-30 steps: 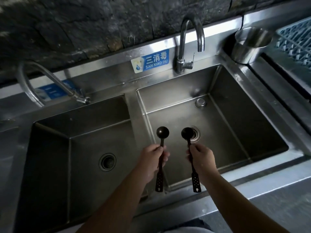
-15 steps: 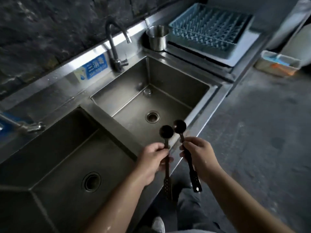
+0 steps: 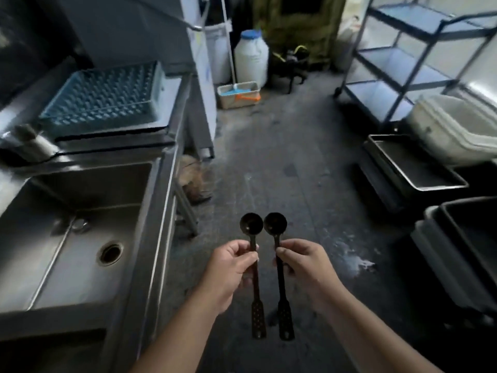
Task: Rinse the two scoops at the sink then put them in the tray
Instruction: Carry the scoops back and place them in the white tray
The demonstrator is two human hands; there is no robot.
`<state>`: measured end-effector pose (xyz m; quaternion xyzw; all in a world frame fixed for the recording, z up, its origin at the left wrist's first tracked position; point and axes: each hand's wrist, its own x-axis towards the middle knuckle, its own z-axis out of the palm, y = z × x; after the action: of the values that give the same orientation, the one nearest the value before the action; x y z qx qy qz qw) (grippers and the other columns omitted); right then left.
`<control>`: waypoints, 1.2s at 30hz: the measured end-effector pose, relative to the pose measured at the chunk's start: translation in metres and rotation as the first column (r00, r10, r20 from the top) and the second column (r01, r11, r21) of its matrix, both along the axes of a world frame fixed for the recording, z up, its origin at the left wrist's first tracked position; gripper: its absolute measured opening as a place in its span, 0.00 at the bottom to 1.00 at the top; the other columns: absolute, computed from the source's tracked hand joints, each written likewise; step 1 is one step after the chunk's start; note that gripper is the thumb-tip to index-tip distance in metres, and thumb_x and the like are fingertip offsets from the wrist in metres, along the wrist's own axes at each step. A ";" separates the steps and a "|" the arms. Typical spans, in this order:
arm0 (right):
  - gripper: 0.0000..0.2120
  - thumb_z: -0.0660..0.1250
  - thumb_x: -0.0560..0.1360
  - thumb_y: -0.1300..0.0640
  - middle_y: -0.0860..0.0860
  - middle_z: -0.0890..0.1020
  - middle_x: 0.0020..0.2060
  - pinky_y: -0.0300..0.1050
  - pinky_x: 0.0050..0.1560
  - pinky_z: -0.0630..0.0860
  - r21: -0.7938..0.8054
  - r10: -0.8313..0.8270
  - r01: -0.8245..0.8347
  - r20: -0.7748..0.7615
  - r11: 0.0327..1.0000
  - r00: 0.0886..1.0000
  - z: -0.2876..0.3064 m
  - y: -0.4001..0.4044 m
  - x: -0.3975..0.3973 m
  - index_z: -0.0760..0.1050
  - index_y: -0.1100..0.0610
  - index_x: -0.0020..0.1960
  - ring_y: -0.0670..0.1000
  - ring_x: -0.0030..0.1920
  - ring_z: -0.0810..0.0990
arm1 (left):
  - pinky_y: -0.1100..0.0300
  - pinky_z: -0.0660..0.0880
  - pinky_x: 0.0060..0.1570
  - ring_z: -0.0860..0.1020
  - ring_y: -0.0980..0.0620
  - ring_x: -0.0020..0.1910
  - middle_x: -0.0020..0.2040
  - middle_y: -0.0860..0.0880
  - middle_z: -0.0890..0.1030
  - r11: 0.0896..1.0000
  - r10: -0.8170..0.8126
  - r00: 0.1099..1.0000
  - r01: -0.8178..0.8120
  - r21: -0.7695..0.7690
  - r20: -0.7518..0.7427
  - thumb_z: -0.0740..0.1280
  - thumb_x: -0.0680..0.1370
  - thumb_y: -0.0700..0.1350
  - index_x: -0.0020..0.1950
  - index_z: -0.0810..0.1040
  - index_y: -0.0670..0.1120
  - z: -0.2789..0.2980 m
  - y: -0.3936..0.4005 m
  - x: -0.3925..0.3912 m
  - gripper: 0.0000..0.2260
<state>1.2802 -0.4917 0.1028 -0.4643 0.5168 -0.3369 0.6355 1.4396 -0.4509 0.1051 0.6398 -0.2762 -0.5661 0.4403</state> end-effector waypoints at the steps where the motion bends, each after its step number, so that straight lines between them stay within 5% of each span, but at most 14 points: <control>1: 0.11 0.69 0.76 0.65 0.51 0.83 0.29 0.35 0.27 0.70 0.007 -0.047 0.047 0.006 0.999 0.999 0.000 0.000 -0.027 0.86 0.55 0.38 0.44 0.27 0.76 | 0.62 0.69 0.27 0.78 0.54 0.30 0.34 0.50 0.81 0.998 -0.057 0.998 0.057 -0.004 0.007 0.67 0.77 0.37 0.44 0.81 0.47 0.001 -0.009 -0.024 0.06; 9: 0.11 0.69 0.76 0.64 0.54 0.86 0.32 0.38 0.30 0.74 0.037 -0.399 0.397 0.051 0.917 0.916 -0.003 0.027 -0.285 0.87 0.52 0.43 0.45 0.30 0.79 | 0.60 0.72 0.30 0.78 0.55 0.29 0.33 0.52 0.82 0.878 -0.471 0.881 0.473 0.070 -0.051 0.67 0.77 0.37 0.46 0.82 0.47 -0.006 -0.053 -0.277 0.07; 19: 0.07 0.68 0.77 0.63 0.53 0.85 0.31 0.39 0.31 0.72 0.074 -0.789 0.787 -0.017 0.612 0.615 -0.013 0.078 -0.534 0.85 0.57 0.43 0.44 0.27 0.76 | 0.62 0.76 0.29 0.79 0.57 0.29 0.34 0.52 0.82 0.566 -0.808 0.572 0.820 0.083 -0.140 0.66 0.78 0.37 0.48 0.82 0.47 -0.007 -0.070 -0.553 0.07; 31: 0.14 0.68 0.78 0.63 0.52 0.85 0.31 0.41 0.37 0.75 0.046 -0.973 0.974 -0.045 0.222 0.224 -0.020 0.057 -0.709 0.87 0.47 0.41 0.47 0.33 0.80 | 0.62 0.72 0.31 0.77 0.54 0.34 0.39 0.48 0.80 0.122 -0.986 0.128 0.991 0.061 -0.108 0.67 0.77 0.38 0.50 0.82 0.46 -0.018 -0.146 -0.794 0.06; 36: 0.12 0.68 0.77 0.61 0.52 0.85 0.32 0.35 0.31 0.73 0.070 -0.993 0.995 -0.082 0.074 0.080 -0.017 0.025 -0.778 0.86 0.48 0.42 0.44 0.31 0.80 | 0.60 0.75 0.34 0.80 0.54 0.35 0.40 0.49 0.83 -0.085 -0.990 -0.080 0.995 0.042 -0.112 0.67 0.77 0.39 0.49 0.83 0.47 -0.010 -0.186 -0.887 0.07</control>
<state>0.5020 -0.4666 0.0862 0.0424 0.7155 -0.6475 0.2589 0.5527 -0.6366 0.0948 0.2413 -0.6152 -0.7359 -0.1475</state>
